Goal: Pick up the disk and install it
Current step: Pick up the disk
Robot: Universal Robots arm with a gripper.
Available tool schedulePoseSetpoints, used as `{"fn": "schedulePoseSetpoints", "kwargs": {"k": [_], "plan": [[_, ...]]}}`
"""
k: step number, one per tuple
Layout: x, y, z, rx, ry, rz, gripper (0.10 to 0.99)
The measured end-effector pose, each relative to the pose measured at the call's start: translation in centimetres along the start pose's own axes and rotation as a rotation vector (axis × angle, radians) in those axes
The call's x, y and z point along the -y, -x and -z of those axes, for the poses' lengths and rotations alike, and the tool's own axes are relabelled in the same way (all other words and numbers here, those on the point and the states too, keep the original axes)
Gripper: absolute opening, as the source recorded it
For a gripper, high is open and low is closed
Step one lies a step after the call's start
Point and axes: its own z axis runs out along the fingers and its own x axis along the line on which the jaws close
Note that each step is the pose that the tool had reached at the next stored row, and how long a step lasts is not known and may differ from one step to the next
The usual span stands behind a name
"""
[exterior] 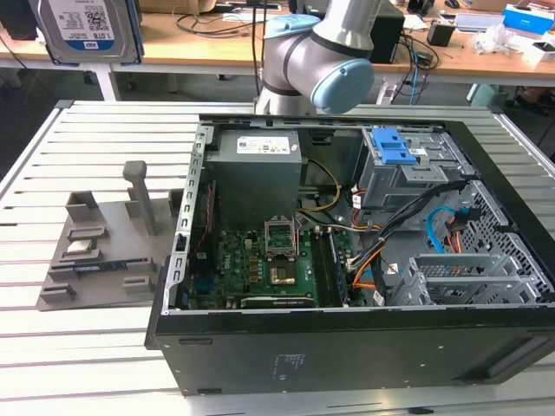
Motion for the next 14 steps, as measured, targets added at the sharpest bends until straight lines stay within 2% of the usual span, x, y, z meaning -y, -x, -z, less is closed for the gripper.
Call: {"fn": "schedulePoseSetpoints", "kwargs": {"k": [8,9,11,14], "plan": [[2.75,-0.21,0.15,0.0002,0.003,0.000,0.365],[3.33,-0.26,0.18,0.0002,0.003,0.000,0.365],[3.80,-0.29,0.21,0.0003,0.004,0.000,0.365],[4.94,-0.38,0.26,0.0004,0.005,0.000,0.365]]}}
